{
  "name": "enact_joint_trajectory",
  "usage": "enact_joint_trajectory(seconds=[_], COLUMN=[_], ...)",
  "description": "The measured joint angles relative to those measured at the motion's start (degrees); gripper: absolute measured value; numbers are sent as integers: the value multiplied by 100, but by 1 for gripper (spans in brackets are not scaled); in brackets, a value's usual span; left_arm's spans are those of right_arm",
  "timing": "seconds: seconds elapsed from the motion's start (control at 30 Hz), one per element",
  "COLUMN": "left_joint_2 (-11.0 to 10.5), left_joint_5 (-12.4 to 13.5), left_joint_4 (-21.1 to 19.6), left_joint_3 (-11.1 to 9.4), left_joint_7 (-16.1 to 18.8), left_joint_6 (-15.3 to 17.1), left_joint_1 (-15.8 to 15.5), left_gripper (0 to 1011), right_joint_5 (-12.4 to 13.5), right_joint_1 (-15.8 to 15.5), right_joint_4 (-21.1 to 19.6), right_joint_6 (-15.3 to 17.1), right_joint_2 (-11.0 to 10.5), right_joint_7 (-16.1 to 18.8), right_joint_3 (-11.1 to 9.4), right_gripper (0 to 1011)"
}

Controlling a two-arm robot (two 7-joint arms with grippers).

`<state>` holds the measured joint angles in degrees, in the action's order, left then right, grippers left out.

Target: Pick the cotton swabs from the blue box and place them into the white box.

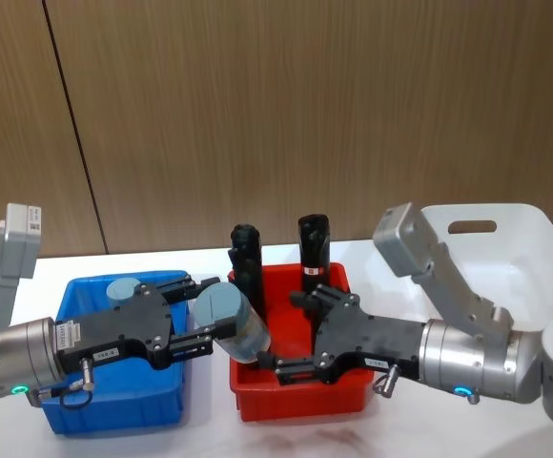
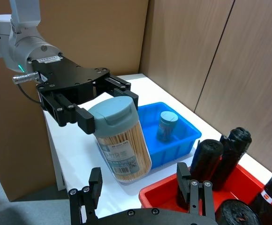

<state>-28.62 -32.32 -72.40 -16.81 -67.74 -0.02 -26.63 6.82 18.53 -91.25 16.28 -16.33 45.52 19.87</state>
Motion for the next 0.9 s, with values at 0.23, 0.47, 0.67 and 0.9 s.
enact_joint_trajectory(seconds=[0.23,0.47,0.67,0.9], left_joint_2=[0,1,0,0], left_joint_5=[0,0,0,0], left_joint_4=[0,0,0,0], left_joint_3=[0,0,0,0], left_joint_7=[0,0,0,0], left_joint_6=[0,0,0,0], left_joint_1=[0,0,0,0], left_gripper=[673,673,673,673], right_joint_5=[-85,-159,-214,-256], right_joint_1=[101,208,295,371], right_joint_4=[110,213,300,369], right_joint_6=[-18,-40,-61,-74], right_joint_2=[88,182,255,322], right_joint_7=[57,94,113,135], right_joint_3=[92,188,256,323], right_gripper=[1002,1002,1002,1002])
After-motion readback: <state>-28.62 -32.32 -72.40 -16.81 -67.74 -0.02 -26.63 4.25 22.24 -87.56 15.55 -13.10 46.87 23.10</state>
